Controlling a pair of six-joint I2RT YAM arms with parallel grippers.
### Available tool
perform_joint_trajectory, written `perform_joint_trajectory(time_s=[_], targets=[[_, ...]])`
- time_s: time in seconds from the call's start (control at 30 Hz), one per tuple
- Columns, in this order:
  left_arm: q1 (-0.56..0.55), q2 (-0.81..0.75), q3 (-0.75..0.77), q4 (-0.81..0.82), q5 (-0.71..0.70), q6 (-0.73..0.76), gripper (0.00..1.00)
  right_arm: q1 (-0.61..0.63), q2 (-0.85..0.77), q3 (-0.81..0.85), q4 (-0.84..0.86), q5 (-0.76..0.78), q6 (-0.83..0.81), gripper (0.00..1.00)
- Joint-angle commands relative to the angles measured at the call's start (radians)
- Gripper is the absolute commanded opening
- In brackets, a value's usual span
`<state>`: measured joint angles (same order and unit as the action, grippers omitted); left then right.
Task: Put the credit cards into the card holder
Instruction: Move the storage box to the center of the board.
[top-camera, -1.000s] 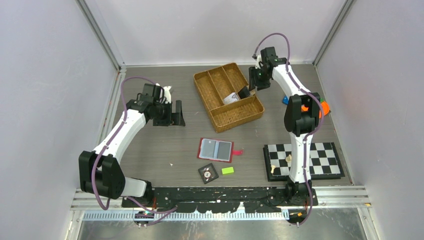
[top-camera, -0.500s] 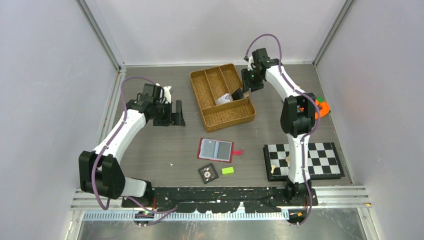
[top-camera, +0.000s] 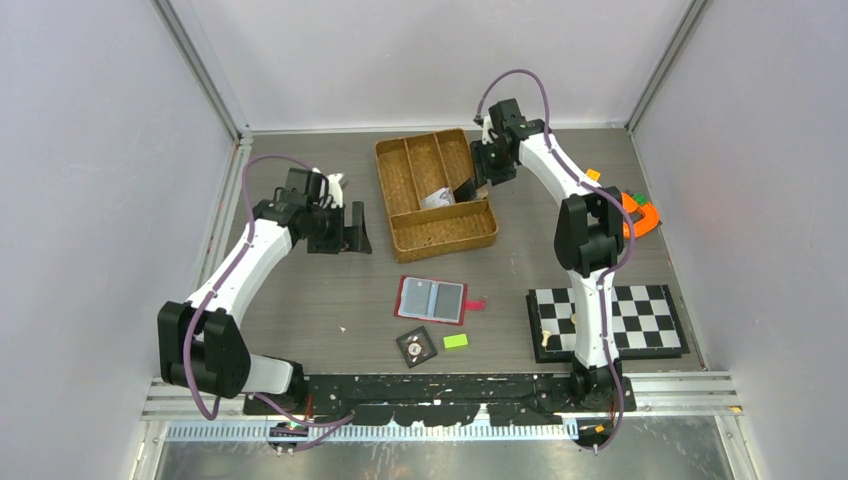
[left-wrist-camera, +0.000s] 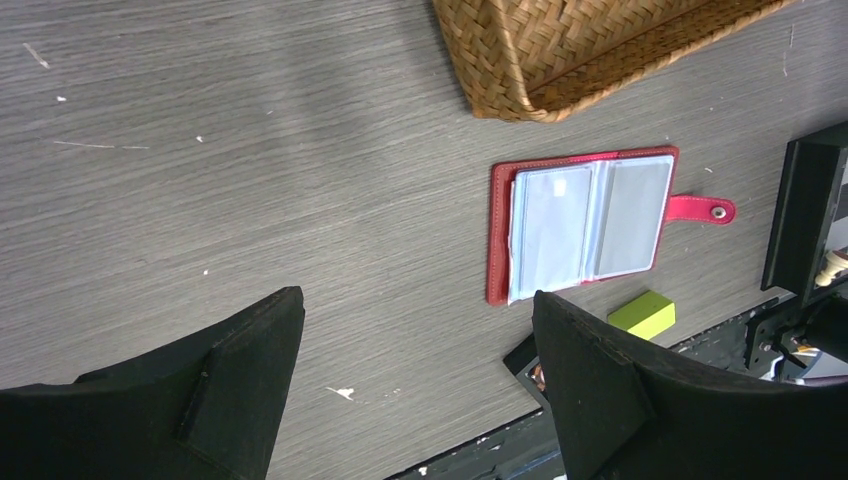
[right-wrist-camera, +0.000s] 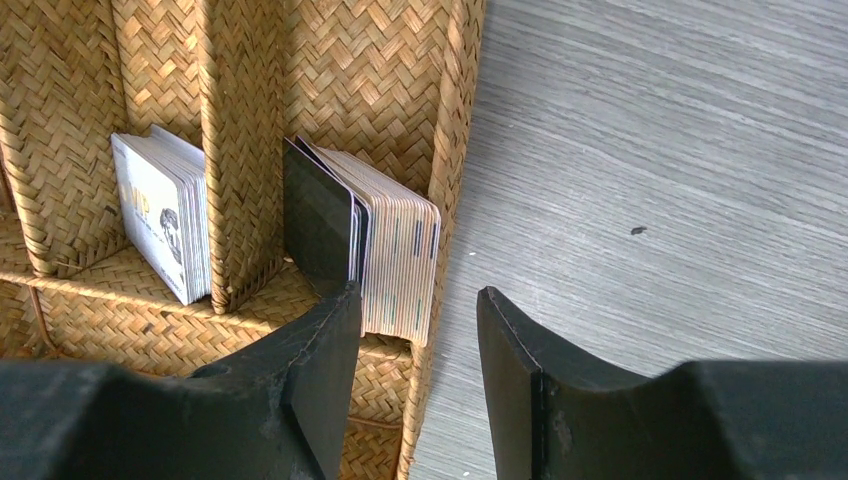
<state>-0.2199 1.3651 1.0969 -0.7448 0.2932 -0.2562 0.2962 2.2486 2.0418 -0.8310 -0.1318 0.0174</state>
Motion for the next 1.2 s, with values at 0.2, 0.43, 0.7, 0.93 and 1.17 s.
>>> perform_joint_trajectory(time_s=[0.2, 0.43, 0.7, 0.93, 1.17], targets=[[-0.033, 0.062, -0.074, 0.288, 0.120, -0.278, 0.81, 0.050, -0.051, 0.020, 0.037, 0.009, 0.050, 0.51], [-0.050, 0.228, -0.020, 0.373, 0.045, -0.298, 0.79, 0.055, -0.051, 0.016, 0.058, -0.007, 0.074, 0.52], [-0.075, 0.313, -0.019, 0.432, 0.011, -0.285, 0.59, 0.061, -0.052, 0.001, 0.073, -0.020, 0.081, 0.51], [-0.078, 0.298, -0.031, 0.473, -0.013, -0.312, 0.56, 0.064, -0.051, 0.003, 0.074, -0.025, 0.084, 0.52], [-0.078, 0.378, 0.015, 0.451, -0.016, -0.303, 0.31, 0.071, -0.048, 0.004, 0.073, -0.022, 0.087, 0.51]])
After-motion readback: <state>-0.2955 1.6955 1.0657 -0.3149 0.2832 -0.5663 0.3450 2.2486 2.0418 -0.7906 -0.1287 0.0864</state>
